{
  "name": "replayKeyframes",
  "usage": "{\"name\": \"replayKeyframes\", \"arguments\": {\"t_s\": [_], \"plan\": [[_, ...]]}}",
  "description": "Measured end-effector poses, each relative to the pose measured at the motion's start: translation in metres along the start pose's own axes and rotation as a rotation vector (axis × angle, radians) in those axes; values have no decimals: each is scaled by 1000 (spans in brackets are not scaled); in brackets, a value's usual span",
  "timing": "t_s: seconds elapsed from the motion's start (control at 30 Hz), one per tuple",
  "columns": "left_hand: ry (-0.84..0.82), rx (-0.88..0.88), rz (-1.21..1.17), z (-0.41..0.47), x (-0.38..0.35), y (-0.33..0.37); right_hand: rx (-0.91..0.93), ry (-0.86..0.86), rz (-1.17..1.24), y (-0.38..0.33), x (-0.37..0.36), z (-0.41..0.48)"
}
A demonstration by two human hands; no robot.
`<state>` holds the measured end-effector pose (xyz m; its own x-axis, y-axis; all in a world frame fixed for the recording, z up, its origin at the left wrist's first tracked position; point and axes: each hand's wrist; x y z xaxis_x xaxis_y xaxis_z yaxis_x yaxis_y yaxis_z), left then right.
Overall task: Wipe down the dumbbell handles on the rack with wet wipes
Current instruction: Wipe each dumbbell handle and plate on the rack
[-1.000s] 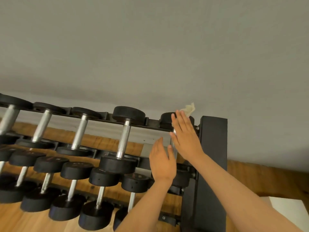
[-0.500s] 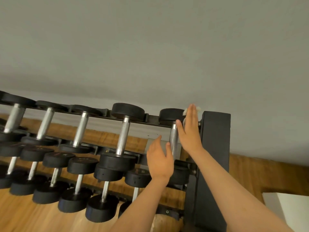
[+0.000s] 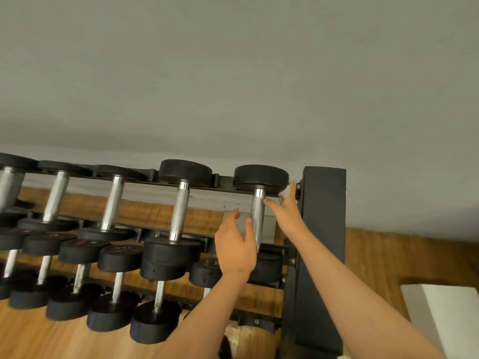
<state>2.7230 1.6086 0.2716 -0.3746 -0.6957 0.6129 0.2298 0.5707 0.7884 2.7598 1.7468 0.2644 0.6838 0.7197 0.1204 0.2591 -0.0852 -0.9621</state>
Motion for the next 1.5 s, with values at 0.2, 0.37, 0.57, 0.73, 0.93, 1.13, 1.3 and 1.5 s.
{"name": "replayKeyframes", "arguments": {"t_s": [0.2, 0.37, 0.57, 0.73, 0.93, 1.13, 1.3, 1.5], "plan": [[4, -7, -14, -2, 2, 2, -27, 2, 114, -12, 1, -5], [10, -14, -19, -2, 2, 3, 217, 87, -123, -7, -15, -16], [11, -13, -32, -2, 3, 5, 618, 161, -884, -29, -15, 17], [17, 7, -56, -1, 5, 4, 847, 193, -1094, -36, -21, 34], [13, 2, -74, -1, 6, 4, 1065, 12, -1018, -22, -16, 33], [1, -21, -76, -2, 7, 2, 1032, 83, -849, -32, -10, 2], [-80, -98, -39, -3, 23, 0, 1096, 127, -868, -47, -20, -14], [-38, -360, 286, 39, 132, -32, 1104, 141, -901, -76, -86, -35]]}}
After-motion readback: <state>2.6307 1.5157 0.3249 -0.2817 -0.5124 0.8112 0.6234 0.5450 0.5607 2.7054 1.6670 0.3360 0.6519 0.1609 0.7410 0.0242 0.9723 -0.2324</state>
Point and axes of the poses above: each hand's wrist, its own z-axis towards the middle knuckle, its own x-axis out of the back of the hand, y = z × x, and after that the axes turned 5 degrees about -z, right-handed
